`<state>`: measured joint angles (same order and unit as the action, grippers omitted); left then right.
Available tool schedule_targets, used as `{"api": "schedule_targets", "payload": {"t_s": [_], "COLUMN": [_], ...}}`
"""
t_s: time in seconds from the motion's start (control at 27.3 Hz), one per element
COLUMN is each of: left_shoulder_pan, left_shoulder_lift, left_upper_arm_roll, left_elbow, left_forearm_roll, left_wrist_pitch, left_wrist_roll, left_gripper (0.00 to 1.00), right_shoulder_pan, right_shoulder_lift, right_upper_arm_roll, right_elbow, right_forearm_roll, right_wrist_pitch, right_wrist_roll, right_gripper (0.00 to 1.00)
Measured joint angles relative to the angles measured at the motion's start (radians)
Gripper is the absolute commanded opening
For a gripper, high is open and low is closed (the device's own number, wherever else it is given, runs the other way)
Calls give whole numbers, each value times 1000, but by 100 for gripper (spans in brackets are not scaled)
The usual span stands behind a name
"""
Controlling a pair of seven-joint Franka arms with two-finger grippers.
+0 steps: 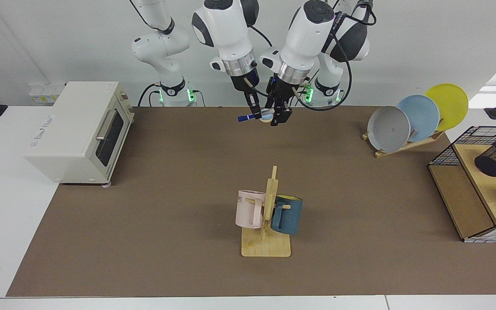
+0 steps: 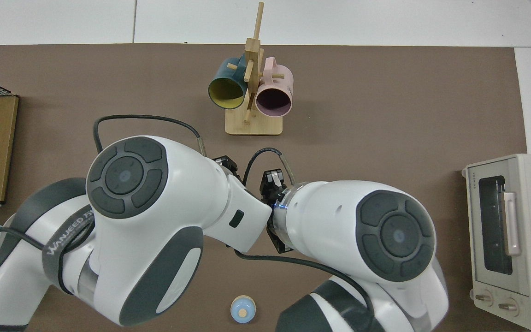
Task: Put markers into pen holder
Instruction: 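Bring the marker toward the left gripper while the left gripper approaches, then close the left gripper on the marker held by the right gripper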
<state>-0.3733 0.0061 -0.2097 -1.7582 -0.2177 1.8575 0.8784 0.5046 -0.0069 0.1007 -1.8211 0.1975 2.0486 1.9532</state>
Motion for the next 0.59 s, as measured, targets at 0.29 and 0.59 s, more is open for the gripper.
{"api": "schedule_targets", "payload": {"t_s": [0.29,0.59], "left_shoulder_pan": [-1,-1], "left_shoulder_lift": [0,0], "left_upper_arm_roll": [-4,-9], "left_elbow": [0,0], "left_forearm_roll": [0,0], "left_wrist_pitch": [6,14], "left_wrist_roll": [0,0], "left_gripper": [65,59], "right_shoulder_pan": [-2,-2], "right_shoulder_lift": [3,5], "right_upper_arm_roll": [-3,-3], "right_elbow": [0,-1], "right_forearm_roll": [0,0], "right_wrist_pitch": [13,36], "right_wrist_roll": [0,0], "right_gripper": [0,0]}}
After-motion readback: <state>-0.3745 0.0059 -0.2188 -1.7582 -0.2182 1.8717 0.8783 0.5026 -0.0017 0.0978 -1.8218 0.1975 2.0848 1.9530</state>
